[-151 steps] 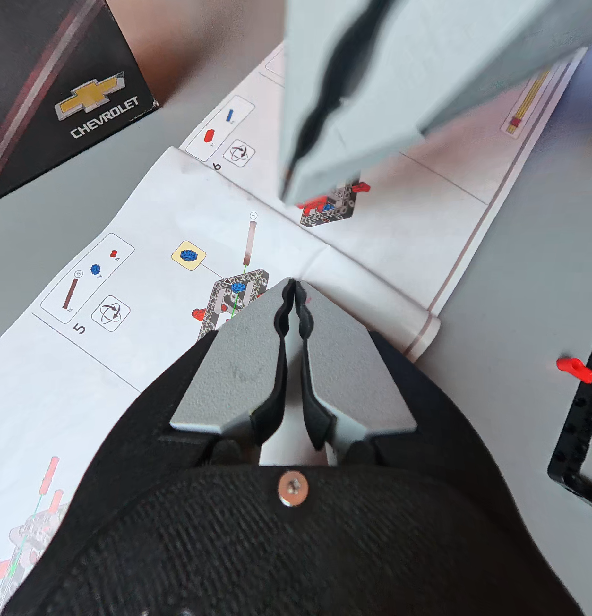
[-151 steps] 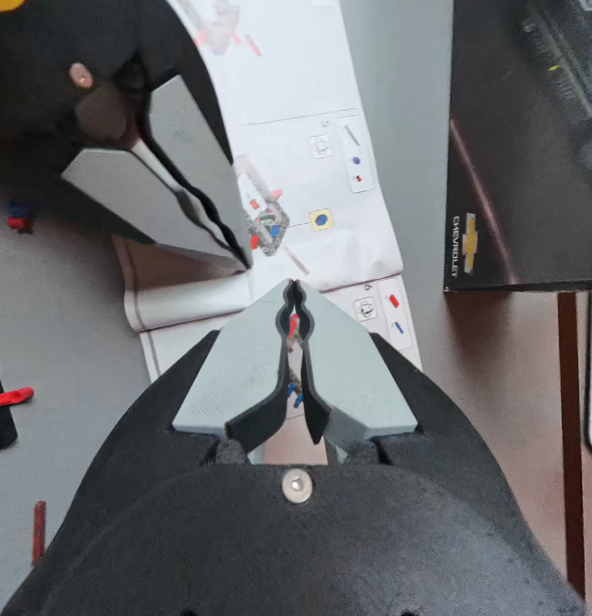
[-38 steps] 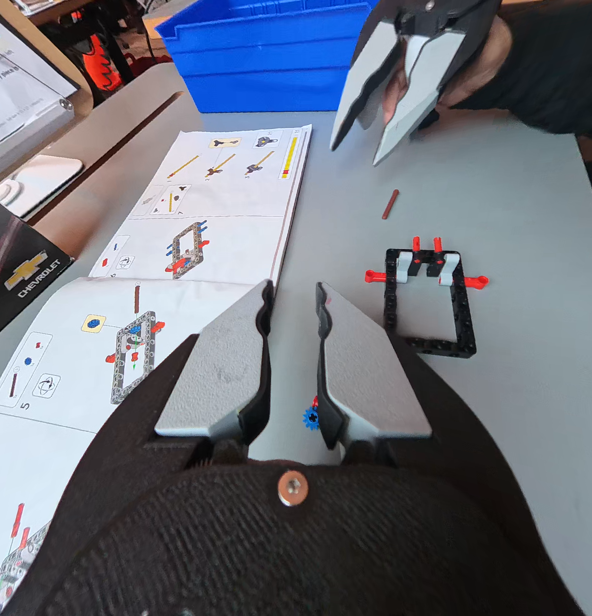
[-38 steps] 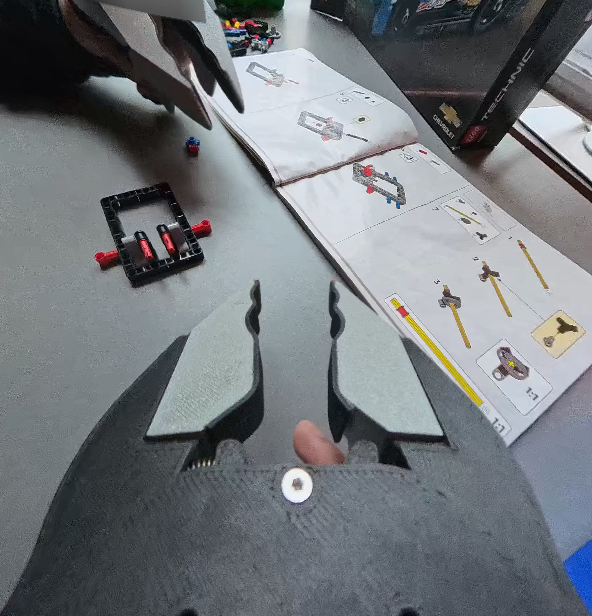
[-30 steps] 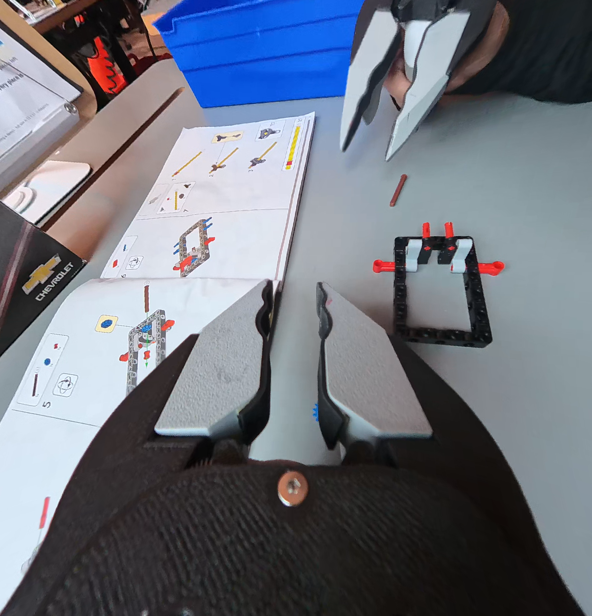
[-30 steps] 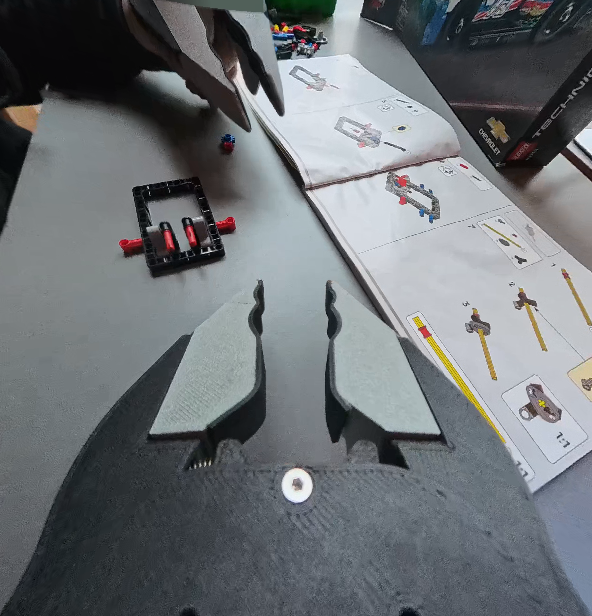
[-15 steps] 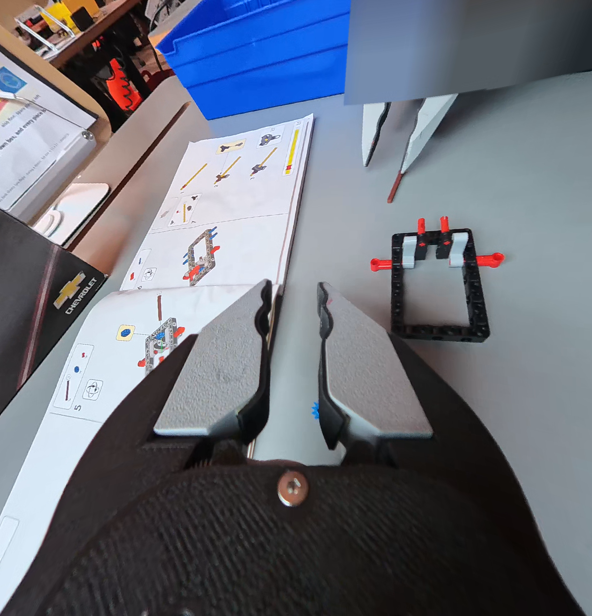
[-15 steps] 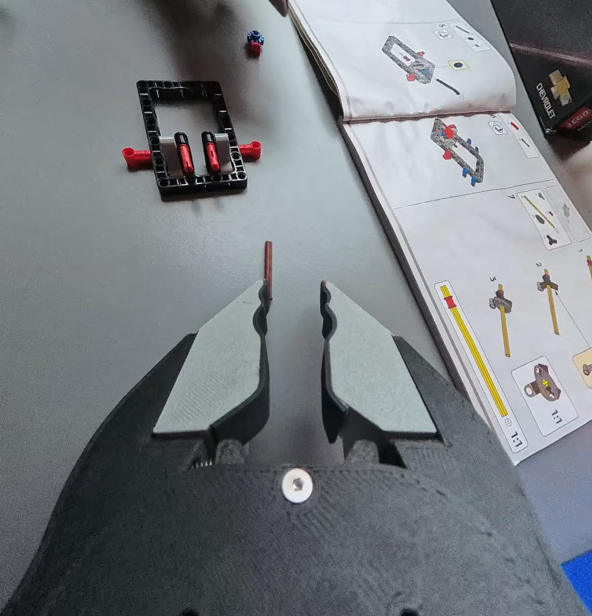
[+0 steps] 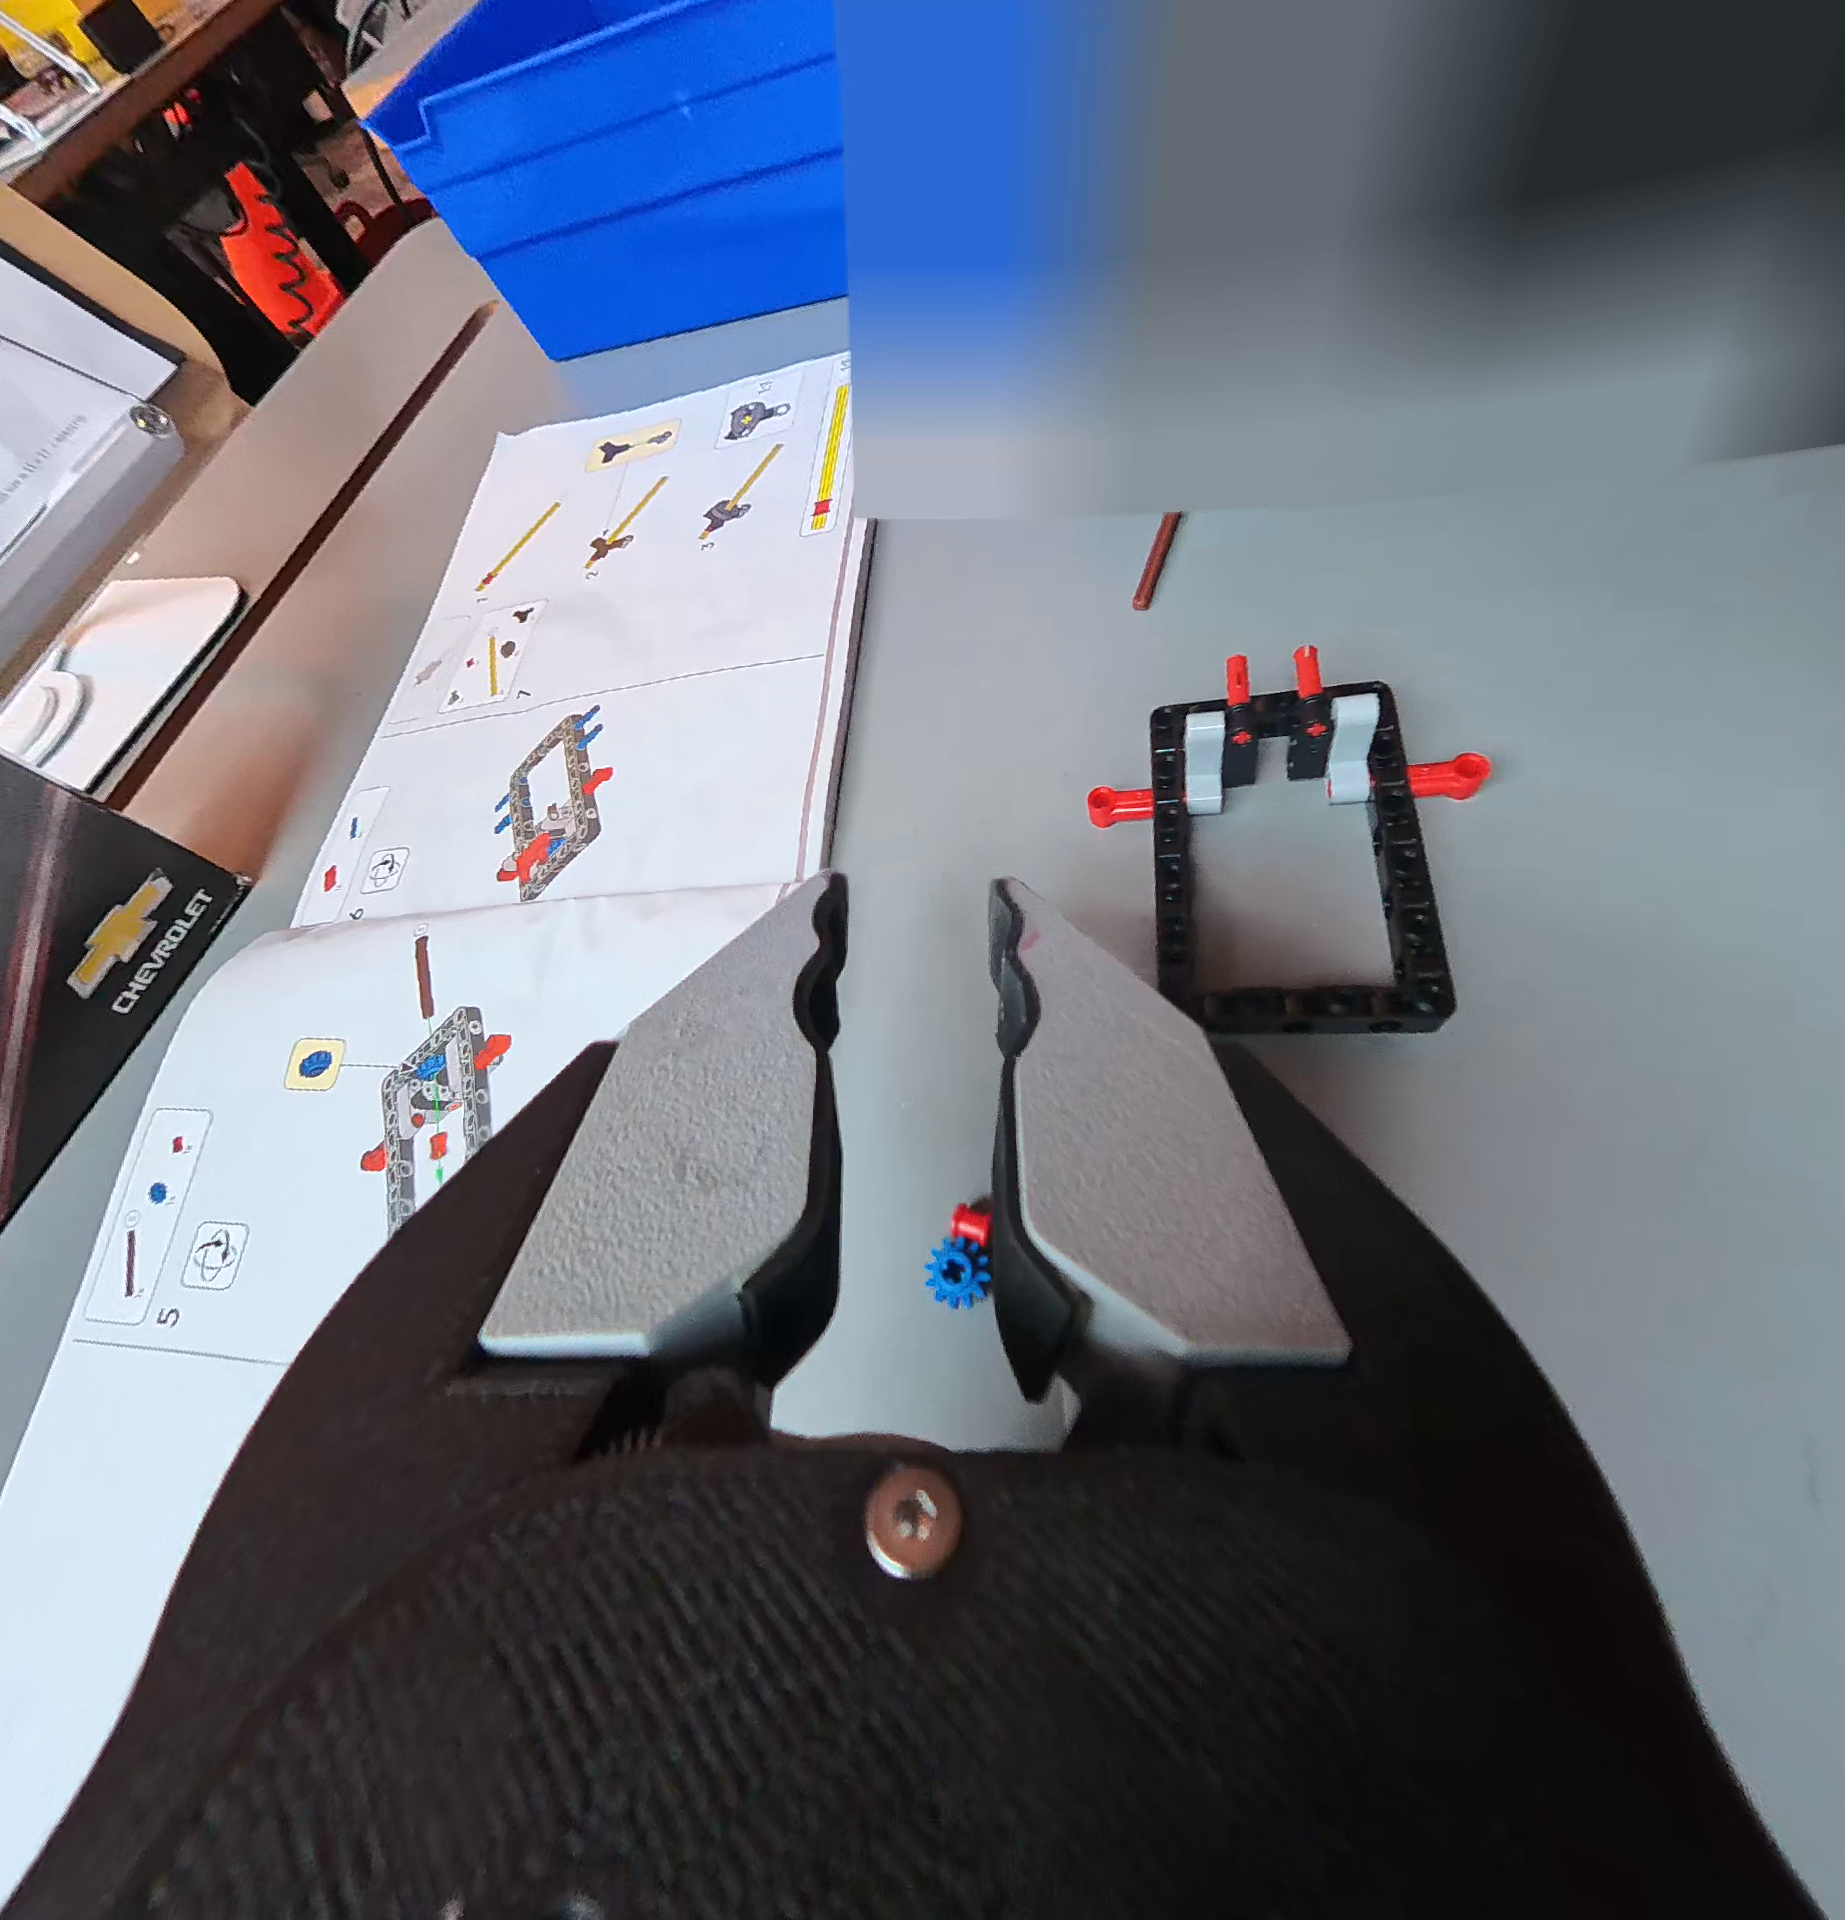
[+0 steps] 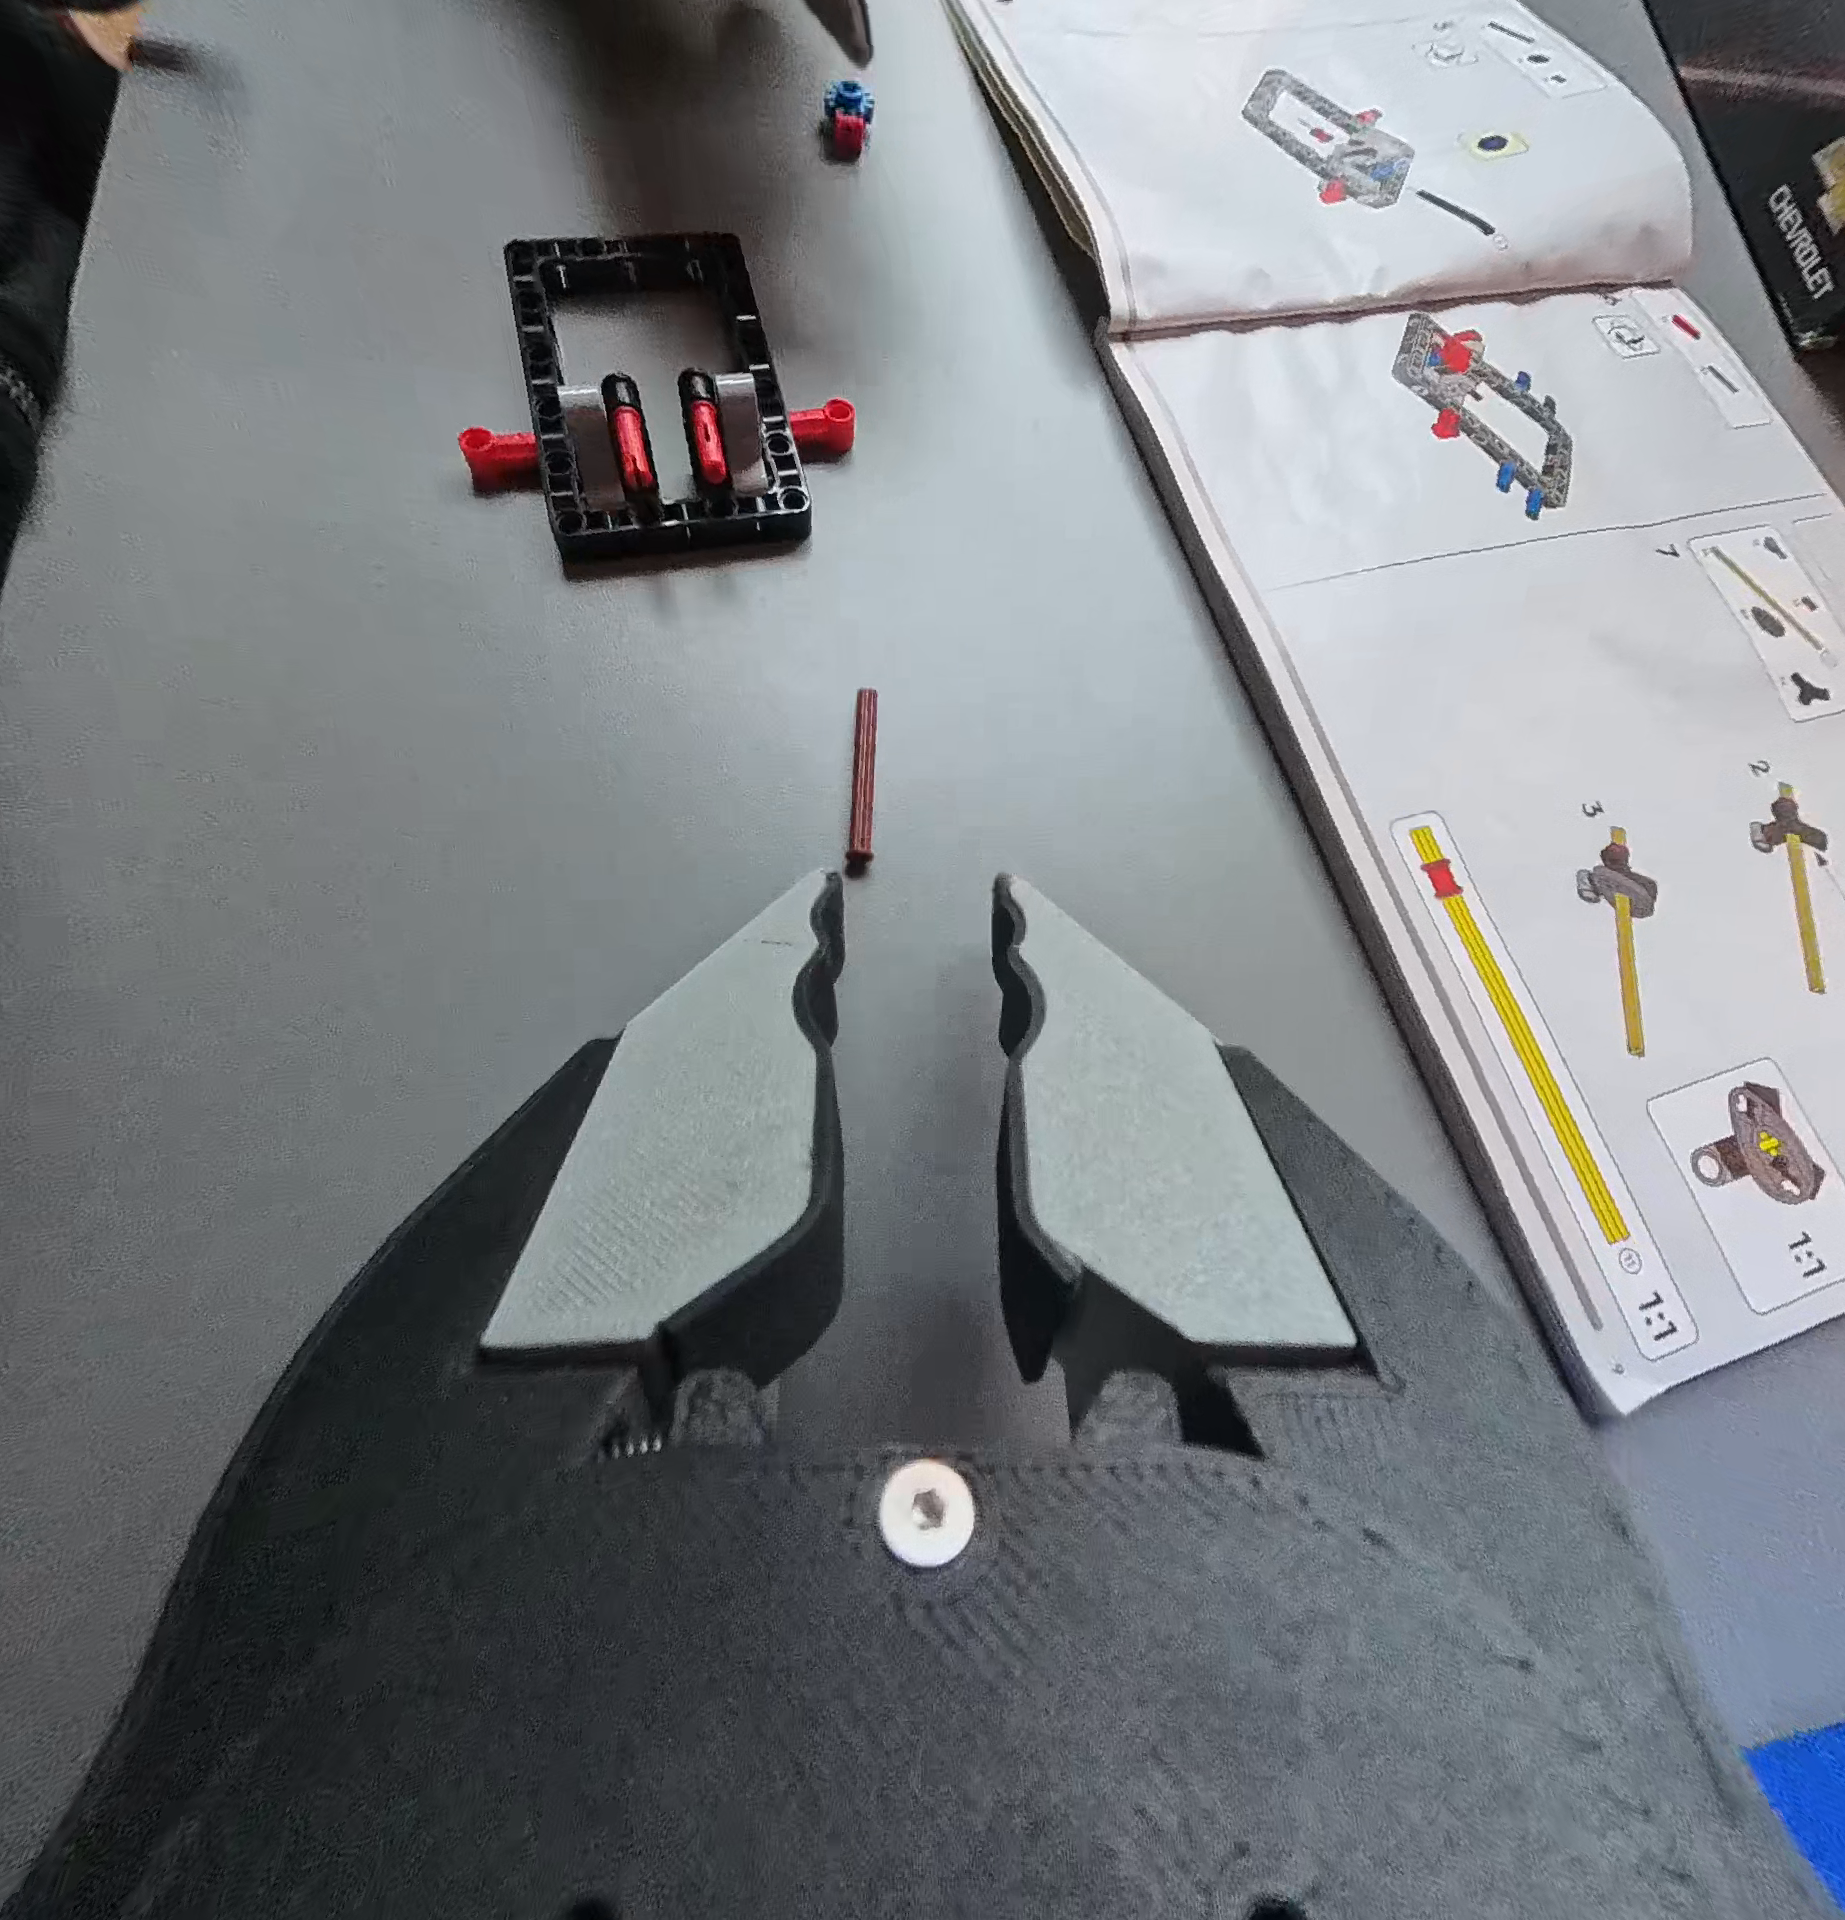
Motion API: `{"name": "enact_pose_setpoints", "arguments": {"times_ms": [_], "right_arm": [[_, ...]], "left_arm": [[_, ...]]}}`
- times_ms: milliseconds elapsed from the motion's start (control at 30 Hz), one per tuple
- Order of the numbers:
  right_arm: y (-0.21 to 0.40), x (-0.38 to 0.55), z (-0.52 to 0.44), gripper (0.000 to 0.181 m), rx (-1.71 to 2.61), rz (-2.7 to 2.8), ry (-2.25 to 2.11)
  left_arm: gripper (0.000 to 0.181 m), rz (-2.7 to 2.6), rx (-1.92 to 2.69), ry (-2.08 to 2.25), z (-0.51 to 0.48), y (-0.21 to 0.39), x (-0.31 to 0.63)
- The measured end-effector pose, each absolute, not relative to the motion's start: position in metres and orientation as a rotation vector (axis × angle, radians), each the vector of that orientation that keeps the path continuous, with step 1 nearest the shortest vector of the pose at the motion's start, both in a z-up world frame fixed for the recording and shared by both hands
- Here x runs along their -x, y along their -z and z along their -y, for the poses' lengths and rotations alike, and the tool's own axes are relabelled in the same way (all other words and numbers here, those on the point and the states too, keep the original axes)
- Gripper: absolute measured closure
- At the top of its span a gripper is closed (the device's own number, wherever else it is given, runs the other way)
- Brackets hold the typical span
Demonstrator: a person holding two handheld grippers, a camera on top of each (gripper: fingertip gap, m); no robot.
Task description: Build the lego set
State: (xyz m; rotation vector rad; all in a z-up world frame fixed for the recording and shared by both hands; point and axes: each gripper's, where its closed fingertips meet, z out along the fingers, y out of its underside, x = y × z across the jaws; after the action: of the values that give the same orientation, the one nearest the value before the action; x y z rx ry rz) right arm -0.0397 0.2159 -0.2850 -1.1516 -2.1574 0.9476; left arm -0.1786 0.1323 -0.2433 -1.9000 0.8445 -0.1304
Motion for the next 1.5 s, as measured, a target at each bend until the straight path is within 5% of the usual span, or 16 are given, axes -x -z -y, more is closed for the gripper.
{"name": "enact_pose_setpoints", "arguments": {"times_ms": [733,1200,1500], "right_arm": [[0.29,0.036,-0.21,0.156,1.12,2.212,-0.931],[0.293,0.045,-0.195,0.159,1.084,2.241,-0.904],[0.292,0.046,-0.194,0.16,1.07,2.241,-0.903]], "left_arm": [[0.155,-0.895,1.906,0.158,-0.127,0.25,0.17],[0.13,-1.025,2.02,0.366,-0.101,0.267,0.142],[0.146,-0.751,2.108,0.161,-0.092,0.242,0.224]]}}
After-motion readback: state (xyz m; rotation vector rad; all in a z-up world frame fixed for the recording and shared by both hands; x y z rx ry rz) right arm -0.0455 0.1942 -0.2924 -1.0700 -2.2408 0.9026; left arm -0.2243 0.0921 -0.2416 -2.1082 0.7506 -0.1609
